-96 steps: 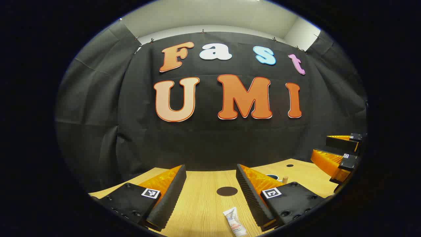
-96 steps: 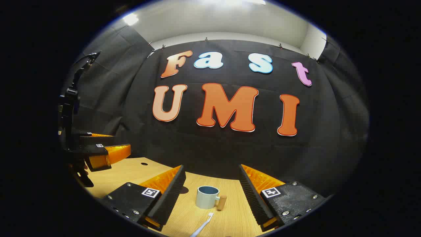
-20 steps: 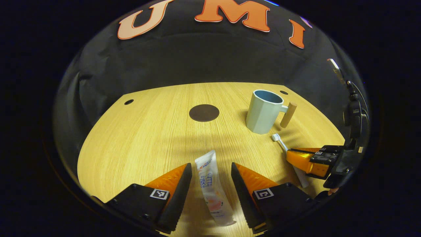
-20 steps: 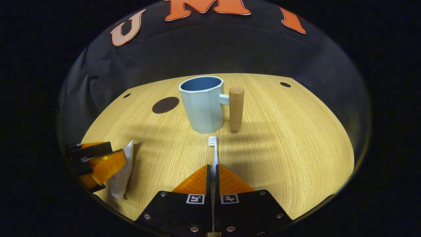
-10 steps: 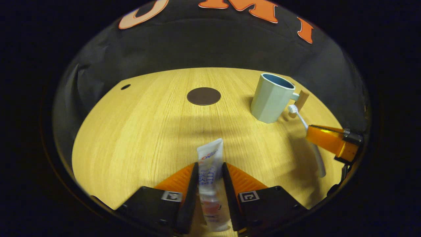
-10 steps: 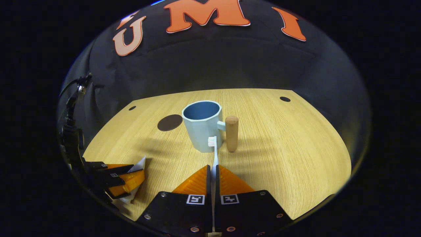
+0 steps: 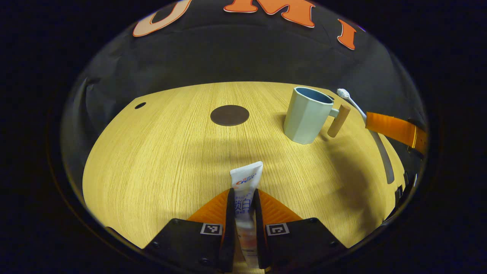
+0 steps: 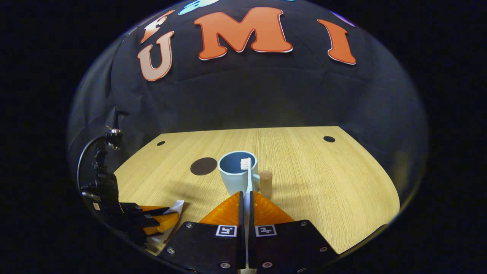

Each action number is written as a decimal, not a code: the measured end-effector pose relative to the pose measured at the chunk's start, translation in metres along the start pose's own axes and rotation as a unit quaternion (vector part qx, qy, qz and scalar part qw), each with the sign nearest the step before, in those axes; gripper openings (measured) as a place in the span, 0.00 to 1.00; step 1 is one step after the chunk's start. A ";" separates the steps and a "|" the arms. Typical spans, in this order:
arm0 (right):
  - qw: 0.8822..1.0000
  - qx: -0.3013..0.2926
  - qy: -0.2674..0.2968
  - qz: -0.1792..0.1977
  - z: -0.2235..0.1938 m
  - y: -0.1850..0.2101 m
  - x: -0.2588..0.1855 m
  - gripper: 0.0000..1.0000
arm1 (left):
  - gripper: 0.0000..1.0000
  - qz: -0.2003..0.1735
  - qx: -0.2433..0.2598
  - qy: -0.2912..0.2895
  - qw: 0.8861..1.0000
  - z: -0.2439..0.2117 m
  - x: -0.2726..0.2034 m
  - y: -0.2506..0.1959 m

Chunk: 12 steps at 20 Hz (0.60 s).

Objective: Put the toothbrush and toothpaste on the desktop into the cup, then pick up the cup and place it on the coaster on the desktop.

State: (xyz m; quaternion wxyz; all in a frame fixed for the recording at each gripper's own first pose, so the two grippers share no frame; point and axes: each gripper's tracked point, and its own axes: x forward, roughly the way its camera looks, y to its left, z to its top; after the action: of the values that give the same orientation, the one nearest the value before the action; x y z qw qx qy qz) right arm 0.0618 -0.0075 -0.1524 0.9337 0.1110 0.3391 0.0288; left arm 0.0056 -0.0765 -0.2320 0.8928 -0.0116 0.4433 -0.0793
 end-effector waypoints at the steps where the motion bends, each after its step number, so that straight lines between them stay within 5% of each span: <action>1: 1.000 -0.003 -0.006 0.002 0.004 0.001 -0.001 0.04 | 0.28 0.000 -0.003 -0.002 1.000 -0.001 0.000 0.000; 12: 0.994 -0.019 -0.108 0.014 0.086 0.014 0.015 0.03 | 0.28 0.002 0.007 -0.064 0.998 0.030 -0.025 -0.008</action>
State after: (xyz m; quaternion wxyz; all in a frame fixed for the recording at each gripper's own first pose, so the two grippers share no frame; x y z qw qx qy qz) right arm 0.1284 -0.0082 -0.0944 0.9664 0.1003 0.2340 0.0358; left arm 0.0138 -0.0821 -0.1933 0.9196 -0.0100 0.3845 -0.0796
